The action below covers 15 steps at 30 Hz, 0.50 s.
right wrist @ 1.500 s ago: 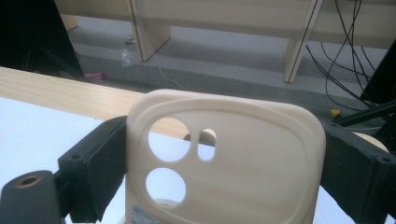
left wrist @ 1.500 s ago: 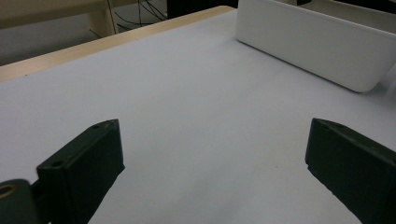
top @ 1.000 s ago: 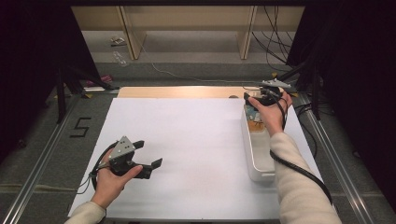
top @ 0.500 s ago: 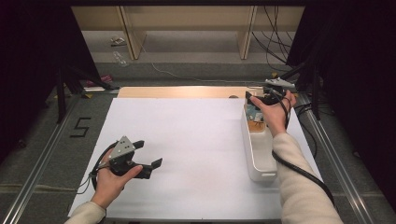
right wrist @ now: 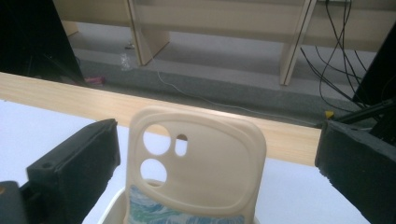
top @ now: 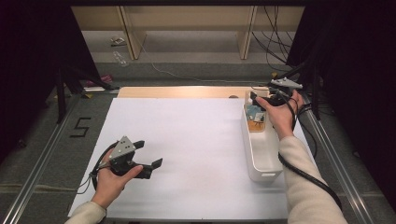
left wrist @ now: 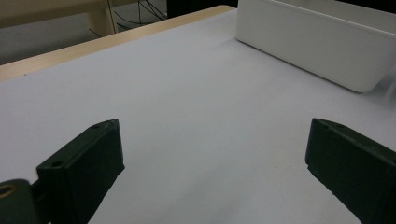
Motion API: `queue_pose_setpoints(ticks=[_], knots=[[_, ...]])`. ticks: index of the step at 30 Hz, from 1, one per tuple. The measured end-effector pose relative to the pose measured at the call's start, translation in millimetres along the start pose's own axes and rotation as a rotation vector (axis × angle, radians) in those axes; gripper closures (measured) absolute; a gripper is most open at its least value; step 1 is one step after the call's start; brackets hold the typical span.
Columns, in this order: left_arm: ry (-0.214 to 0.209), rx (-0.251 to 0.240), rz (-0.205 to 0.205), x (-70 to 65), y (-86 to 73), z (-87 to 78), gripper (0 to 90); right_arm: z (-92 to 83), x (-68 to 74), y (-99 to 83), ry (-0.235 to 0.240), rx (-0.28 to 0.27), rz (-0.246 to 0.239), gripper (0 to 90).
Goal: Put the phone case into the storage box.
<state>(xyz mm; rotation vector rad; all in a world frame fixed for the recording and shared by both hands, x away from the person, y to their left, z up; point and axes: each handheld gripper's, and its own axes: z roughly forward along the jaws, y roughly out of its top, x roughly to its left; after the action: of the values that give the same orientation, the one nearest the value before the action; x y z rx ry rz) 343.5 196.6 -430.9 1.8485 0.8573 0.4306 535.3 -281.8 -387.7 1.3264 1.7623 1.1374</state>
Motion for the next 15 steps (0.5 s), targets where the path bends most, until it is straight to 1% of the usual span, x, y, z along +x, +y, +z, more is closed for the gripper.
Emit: queue_pose_setpoints(ticks=[4, 8, 15], knots=[[0.001, -0.003, 0.0, -0.6, 0.3, -0.2, 3.9, -8.8, 0.8, 0.8, 0.012, -0.008, 0.001, 1.5], [0.002, -0.001, -0.002, -0.3, 0.2, -0.4, 3.9, -19.5, 2.8, -0.4, 0.019, -0.01, -0.014, 3.0], [0.003, 0.002, 0.0, 0.0, 0.1, 0.0, 3.9, -37.9, 6.7, -7.0, 0.062, -0.014, -0.045, 5.2]])
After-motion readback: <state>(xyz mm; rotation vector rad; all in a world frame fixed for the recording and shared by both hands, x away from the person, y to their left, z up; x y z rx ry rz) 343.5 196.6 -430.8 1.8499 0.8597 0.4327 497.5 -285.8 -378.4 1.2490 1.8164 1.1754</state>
